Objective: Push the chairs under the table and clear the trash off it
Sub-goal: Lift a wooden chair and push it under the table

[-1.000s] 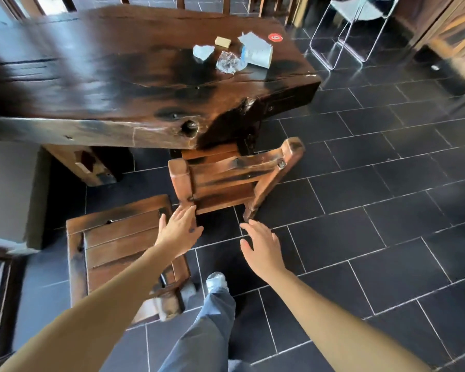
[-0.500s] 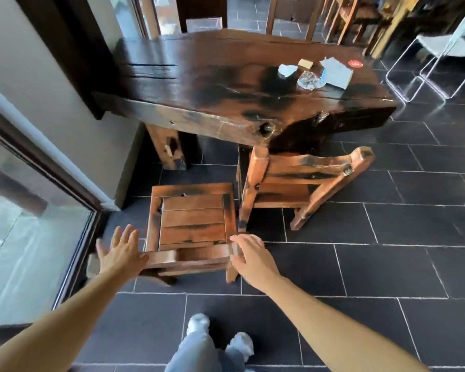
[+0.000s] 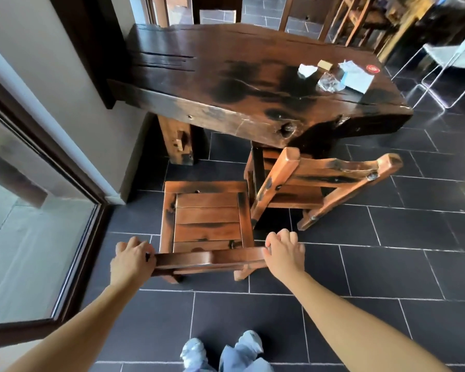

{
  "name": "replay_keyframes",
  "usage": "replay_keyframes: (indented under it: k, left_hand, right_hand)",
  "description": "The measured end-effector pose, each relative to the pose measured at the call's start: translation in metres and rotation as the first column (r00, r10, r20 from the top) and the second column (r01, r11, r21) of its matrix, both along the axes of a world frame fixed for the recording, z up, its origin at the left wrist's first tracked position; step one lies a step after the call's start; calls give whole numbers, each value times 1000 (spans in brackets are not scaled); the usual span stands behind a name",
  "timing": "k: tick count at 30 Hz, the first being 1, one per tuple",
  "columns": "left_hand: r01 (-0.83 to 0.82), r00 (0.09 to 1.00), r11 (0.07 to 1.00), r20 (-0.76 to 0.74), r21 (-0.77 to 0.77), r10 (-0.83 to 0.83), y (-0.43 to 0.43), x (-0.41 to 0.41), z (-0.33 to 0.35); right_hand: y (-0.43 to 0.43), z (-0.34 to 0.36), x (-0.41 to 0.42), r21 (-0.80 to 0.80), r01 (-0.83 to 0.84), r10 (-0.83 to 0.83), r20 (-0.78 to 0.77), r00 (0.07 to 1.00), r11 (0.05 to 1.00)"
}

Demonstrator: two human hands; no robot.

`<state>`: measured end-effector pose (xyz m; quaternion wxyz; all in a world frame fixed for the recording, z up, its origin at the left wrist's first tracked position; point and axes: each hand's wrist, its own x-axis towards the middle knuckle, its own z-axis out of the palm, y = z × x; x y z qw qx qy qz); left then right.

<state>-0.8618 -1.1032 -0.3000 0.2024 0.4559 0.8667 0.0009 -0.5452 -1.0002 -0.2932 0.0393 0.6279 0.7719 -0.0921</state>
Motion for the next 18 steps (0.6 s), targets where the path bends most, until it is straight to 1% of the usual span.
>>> replay_keyframes:
  k: [2,3,5,7,9,10,14,16,18]
  left_hand:
    - [-1,999,998,-37,57,3,5,4,-3]
    - [-7,999,994,-39,112,11,10,3,-5]
    - [-51,998,985,-20,167,55,7,4,-2]
    - [-31,1000,980,-1,196,31,5,5,-3]
    - [-25,1000,974,21,227,20,9,-4,-1]
    - [-20,999,974,30,224,13,8,0,0]
    - [8,998,976,60,219,-21,25,-6,1]
    - [17,998,971,57,240,-32,46,-15,2]
    - [11,998,974,62,227,-25,71,-25,3]
  right_hand:
    - [2,-4,-3,43,29,-31,43,999,999]
    - [5,-10,-8,73,52,-56,62,996,996]
    - [4,-14,-9,131,46,-53,51,997,990]
    - [2,-21,-4,172,20,-23,14,1000,985]
    - [11,-28,-7,241,-36,45,-33,998,970]
    - [9,-29,-1,257,-56,66,-31,997,965]
    - [26,-28,-7,255,-65,73,-25,997,965]
    - [42,-25,-17,242,-34,43,-29,999,970]
    - [62,-22,-26,212,-34,39,-17,999,977]
